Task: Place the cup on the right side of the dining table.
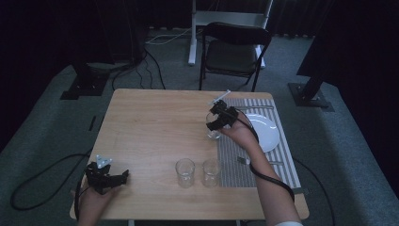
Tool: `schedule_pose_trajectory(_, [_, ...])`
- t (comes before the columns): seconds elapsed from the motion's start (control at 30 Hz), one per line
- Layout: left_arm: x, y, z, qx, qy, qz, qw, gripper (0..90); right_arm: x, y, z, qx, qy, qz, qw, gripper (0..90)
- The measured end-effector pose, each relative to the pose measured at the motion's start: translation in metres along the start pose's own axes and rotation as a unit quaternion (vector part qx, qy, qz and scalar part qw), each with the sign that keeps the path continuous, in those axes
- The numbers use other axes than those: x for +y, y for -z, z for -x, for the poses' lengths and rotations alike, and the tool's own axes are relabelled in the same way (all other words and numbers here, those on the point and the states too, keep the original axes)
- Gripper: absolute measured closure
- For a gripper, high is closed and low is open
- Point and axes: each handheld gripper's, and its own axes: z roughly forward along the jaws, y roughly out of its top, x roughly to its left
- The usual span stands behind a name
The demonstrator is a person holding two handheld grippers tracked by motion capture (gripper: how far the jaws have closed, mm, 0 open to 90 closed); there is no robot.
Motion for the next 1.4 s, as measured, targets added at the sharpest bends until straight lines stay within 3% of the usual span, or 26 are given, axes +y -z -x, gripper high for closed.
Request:
schedule_pose_trajectory(0.33, [0.000,0.000,0.000,0.000,0.000,0.000,1.0000,0.3,0.004,-0.015,0.052,-0.040,-0.063,-0.020,0.9970,28.6])
schedule_pose_trajectory(0.6, [0.000,0.000,0.000,0.000,0.000,0.000,1.0000,0.3,0.012,-0.030,0.076,-0.061,-0.091,-0.029,0.9936,28.6])
schedule_pose_trajectory(0.97, [0.000,0.000,0.000,0.000,0.000,0.000,1.0000,0.3,0.014,-0.053,0.097,-0.067,-0.130,-0.032,0.9888,28.6])
schedule_pose_trajectory(1.17, [0.000,0.000,0.000,0.000,-0.001,0.000,1.0000,0.3,0.013,-0.059,0.099,-0.067,-0.133,-0.034,0.9883,28.5])
schedule_pose_trajectory(1.37, [0.000,0.000,0.000,0.000,-0.001,0.000,1.0000,0.3,0.008,-0.062,0.101,-0.068,-0.148,-0.020,0.9865,28.3])
schedule_pose_trajectory(1.4, [0.000,0.000,0.000,0.000,-0.001,0.000,1.0000,0.3,0.007,-0.062,0.102,-0.068,-0.160,-0.016,0.9846,28.2])
